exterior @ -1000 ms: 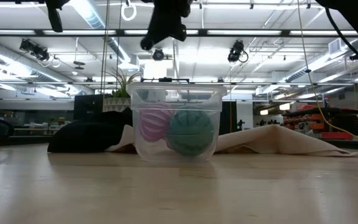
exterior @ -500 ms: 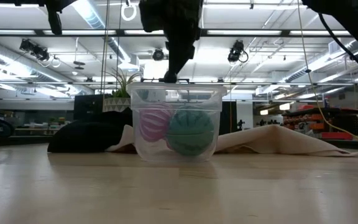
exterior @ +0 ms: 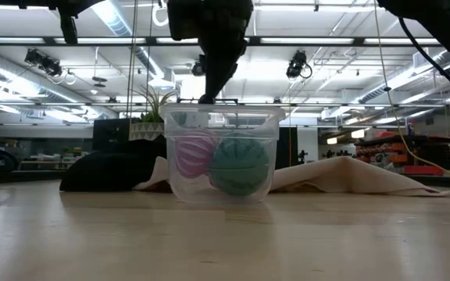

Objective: Pick and placing Produce into tupperware
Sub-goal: Put the plum into the transparent container

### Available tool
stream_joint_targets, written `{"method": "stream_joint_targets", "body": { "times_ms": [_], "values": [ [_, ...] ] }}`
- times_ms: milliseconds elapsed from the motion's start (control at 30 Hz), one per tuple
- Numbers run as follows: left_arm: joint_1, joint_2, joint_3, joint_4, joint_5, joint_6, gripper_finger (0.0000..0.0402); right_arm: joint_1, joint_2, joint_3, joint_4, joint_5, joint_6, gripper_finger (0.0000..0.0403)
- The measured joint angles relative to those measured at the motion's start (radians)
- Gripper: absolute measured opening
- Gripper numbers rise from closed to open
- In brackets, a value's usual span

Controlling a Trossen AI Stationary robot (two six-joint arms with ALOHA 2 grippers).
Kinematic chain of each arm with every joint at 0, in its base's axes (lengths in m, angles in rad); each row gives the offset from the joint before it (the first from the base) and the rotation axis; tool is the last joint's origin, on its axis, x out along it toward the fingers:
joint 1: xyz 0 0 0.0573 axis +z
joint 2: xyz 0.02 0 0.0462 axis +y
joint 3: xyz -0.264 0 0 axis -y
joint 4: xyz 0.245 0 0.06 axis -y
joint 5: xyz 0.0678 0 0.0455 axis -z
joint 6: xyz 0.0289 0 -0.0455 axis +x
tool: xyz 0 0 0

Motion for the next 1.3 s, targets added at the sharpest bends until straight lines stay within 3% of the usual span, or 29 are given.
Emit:
{"method": "stream_joint_targets", "body": {
  "times_ms": [533, 1300],
  "values": [
    [0.0, 0.0, 0.0, -0.016, 0.0, 0.0, 0.0046, 0.005, 0.0, -0.069, 0.106, -0.011, -0.008, 0.0086],
    [0.0, 0.0, 0.0, -0.016, 0.0, 0.0, 0.0044, 0.005, 0.0, -0.071, 0.114, 0.0, -0.009, 0.0084]
  ]
}}
